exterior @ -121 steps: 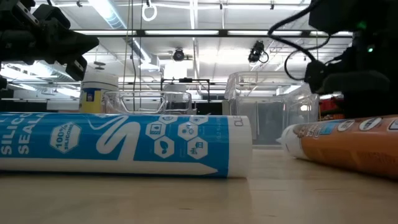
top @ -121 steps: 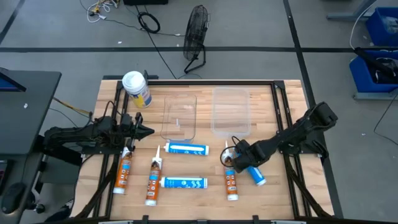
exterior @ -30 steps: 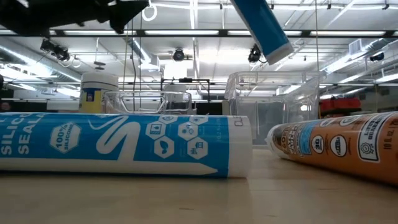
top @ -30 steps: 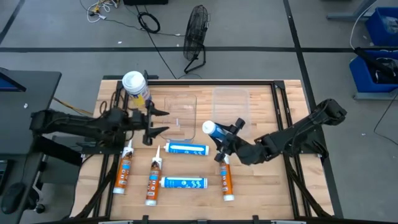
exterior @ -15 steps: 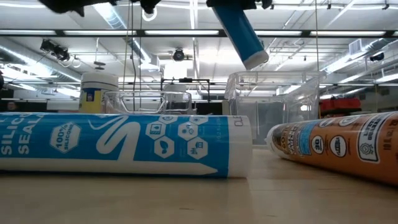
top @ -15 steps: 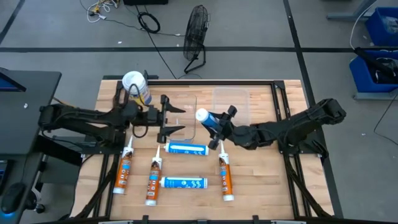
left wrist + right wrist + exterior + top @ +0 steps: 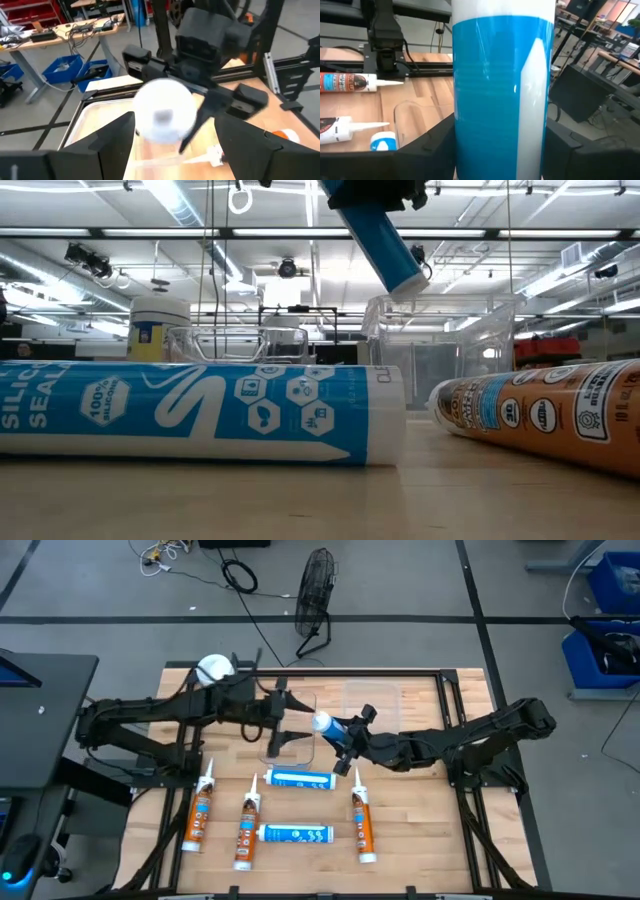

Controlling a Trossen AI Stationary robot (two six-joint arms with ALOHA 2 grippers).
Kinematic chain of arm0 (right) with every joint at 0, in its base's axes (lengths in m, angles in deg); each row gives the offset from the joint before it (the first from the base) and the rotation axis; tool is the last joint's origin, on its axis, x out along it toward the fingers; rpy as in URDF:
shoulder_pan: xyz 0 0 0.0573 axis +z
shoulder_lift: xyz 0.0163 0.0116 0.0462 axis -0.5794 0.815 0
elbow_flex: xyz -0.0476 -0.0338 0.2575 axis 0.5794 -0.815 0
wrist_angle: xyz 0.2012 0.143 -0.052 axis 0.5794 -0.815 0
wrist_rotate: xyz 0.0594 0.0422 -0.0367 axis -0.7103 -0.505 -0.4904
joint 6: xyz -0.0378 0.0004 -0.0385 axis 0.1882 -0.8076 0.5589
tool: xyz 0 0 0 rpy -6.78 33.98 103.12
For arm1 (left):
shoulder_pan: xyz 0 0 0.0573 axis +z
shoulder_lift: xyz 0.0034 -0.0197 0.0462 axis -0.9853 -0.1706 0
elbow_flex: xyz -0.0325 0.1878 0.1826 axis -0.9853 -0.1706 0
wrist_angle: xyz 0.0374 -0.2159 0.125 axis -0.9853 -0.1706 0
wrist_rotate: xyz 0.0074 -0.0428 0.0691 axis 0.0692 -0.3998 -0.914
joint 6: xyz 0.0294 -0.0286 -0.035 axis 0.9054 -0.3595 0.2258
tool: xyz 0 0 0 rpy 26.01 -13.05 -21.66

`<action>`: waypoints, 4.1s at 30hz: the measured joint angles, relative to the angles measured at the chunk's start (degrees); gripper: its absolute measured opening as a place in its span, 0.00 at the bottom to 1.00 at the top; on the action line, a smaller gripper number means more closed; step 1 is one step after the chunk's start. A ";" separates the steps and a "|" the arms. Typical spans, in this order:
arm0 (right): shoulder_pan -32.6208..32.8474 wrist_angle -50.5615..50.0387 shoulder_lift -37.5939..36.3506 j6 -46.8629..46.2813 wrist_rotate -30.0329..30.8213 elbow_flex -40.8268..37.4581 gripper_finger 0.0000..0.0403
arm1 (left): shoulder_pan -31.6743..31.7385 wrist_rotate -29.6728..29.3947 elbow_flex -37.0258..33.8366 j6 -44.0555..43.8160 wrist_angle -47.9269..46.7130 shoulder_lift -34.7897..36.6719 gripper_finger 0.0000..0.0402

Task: Pick & place silicon tubes, Sealant and Lysol wipes
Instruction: Put the right blue sealant into the left transparent bin

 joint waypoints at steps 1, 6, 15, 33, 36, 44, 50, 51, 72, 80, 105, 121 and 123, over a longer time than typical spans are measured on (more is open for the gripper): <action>-0.04 -0.07 0.00 -0.05 -0.03 0.00 0.51 | 0.02 -0.02 0.80 0.13 -0.63 -0.74 0.69; 0.05 -0.23 0.00 -0.09 -0.45 0.00 0.51 | 0.02 -0.08 4.61 0.57 -3.37 -2.85 0.73; 0.09 3.16 0.00 2.94 -1.36 0.36 0.51 | -0.06 -1.55 7.76 1.62 -6.34 -3.04 0.79; -1.43 3.36 0.04 5.02 -6.53 3.80 0.51 | 0.18 -1.66 7.85 2.47 -7.17 -3.87 0.79; -1.48 3.78 0.37 4.88 -6.63 3.87 0.51 | 0.14 -1.51 7.87 3.32 -6.39 -4.67 0.75; -1.73 2.87 0.44 4.97 -6.38 3.87 0.51 | 0.13 -1.25 7.86 3.49 -6.00 -5.75 0.54; -1.92 2.73 0.42 4.86 -6.66 3.91 0.51 | 0.13 -1.41 7.83 3.35 -5.75 -5.36 0.54; -1.92 2.64 0.42 4.82 -6.66 3.91 0.51 | 0.13 -1.44 7.81 3.42 -5.75 -5.36 0.54; -2.90 1.82 0.42 1.12 -6.06 3.91 0.70 | 0.48 -2.32 7.76 5.71 -5.31 -4.69 0.54; -3.01 0.77 0.40 1.65 -6.02 3.91 0.66 | 0.67 -4.57 7.76 6.18 -7.08 -2.94 0.54; -2.57 -11.37 -3.41 -2.09 -6.46 3.82 0.66 | 9.31 -13.44 7.87 5.24 -24.23 2.66 0.54; -2.22 -15.45 -3.52 -5.53 -6.44 3.82 0.66 | 20.15 -7.56 7.70 0.05 -32.42 -1.79 0.54; -1.84 -15.80 -3.52 -5.53 -6.46 3.82 0.66 | 20.78 -5.93 7.70 0.02 -32.70 -3.22 0.54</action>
